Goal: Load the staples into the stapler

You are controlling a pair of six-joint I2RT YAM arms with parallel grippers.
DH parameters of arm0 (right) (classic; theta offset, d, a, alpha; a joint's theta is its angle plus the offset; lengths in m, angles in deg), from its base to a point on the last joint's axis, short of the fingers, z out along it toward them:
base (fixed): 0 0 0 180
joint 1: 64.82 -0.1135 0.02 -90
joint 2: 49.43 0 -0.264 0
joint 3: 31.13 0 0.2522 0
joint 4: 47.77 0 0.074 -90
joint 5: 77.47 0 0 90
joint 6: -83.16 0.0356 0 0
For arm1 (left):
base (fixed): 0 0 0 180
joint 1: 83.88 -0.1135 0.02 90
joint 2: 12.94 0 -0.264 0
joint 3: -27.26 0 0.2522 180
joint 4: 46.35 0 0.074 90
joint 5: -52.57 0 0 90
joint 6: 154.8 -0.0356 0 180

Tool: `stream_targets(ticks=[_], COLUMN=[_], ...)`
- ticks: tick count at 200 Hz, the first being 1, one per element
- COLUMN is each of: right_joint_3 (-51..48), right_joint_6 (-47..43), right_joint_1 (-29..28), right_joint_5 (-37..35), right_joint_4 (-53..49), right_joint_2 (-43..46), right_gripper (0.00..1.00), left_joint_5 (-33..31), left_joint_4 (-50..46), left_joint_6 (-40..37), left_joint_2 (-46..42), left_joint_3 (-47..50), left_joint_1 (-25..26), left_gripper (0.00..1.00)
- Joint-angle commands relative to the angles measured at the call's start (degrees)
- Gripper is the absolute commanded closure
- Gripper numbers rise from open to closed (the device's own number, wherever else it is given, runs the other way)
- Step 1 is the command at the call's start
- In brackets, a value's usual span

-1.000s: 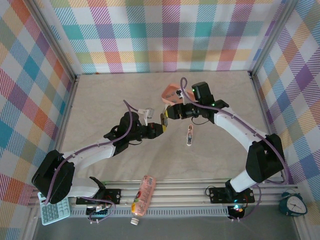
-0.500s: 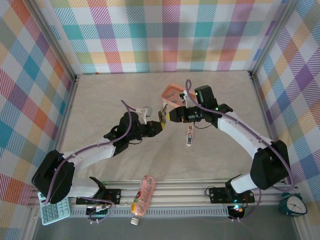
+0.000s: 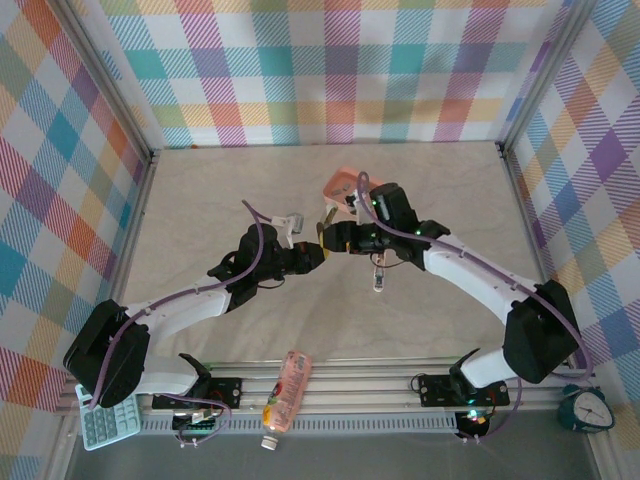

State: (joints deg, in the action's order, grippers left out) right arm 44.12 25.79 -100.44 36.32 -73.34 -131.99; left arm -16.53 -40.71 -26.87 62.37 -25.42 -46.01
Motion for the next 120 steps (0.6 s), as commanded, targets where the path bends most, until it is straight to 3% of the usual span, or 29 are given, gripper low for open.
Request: stream_targets(ticks=[1, 69, 120], right_joint_3=[1.33, 0.03, -0.15], right_joint_6=[0.89, 2.86, 2.02], right_joint_1=[-1.25, -1.80, -1.91], right_joint_5=[-6.56, -9.11, -9.41], right_joint_4=[3.00, 10.50, 9.75], right_joint_2=[-0.76, -2.27, -1.74], right_gripper=[0.47, 0.64, 0.77], left_joint_5=[0.76, 1.04, 0.89], left_joint_4=[0.90, 0.70, 0.29], left_joint_6=[-0.76, -0.85, -0.95], left_joint_2=[0.16, -0.24, -0.82], left_joint_3=[-1.08, -0.48, -0.03], left_joint_1=[0.72, 0.78, 0.80], left_gripper=[1.00, 1.00, 1.00])
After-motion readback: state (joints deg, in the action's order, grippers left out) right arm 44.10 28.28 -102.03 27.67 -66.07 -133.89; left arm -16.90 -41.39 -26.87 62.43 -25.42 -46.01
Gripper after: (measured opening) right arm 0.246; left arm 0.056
